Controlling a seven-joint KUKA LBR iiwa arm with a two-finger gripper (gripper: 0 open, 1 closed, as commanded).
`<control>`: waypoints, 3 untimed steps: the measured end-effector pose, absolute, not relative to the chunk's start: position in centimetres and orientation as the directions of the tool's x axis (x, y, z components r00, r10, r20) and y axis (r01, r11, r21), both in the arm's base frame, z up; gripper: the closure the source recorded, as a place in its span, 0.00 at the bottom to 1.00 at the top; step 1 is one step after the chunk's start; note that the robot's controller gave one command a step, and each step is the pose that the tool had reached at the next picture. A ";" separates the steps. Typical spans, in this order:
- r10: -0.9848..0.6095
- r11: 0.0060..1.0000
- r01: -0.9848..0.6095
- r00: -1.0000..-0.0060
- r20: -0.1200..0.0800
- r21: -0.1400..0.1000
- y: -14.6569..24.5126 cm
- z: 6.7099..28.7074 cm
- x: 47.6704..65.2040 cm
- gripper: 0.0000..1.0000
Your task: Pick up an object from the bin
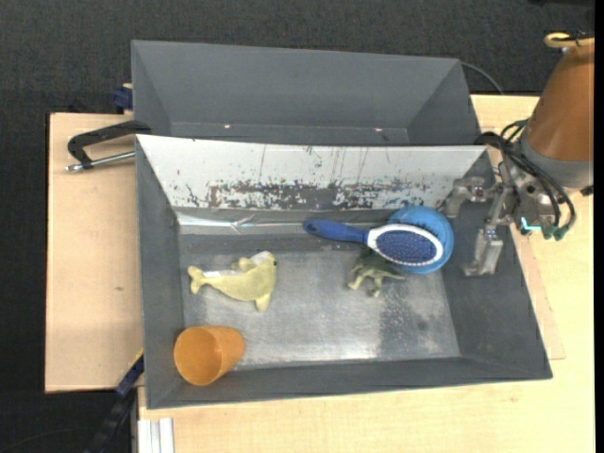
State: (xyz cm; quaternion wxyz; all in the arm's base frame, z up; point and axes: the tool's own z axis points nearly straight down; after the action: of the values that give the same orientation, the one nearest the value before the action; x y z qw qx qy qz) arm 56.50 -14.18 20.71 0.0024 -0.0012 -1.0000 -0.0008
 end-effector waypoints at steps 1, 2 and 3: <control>-0.075 0.997 -0.075 -0.997 0.004 0.004 -9.5 10.8 58.6 0.00; -0.130 0.992 -0.130 -0.991 -0.007 0.000 -6.5 7.2 57.0 0.00; -0.128 0.992 -0.128 -0.992 -0.001 0.000 -6.6 7.0 56.8 1.00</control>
Offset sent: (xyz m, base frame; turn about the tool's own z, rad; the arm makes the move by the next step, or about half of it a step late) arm 0.0215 0.0436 -0.0950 -0.0741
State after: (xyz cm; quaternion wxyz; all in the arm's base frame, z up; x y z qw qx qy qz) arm 56.82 -6.56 7.05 -0.0007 0.0643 -0.9979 -0.0003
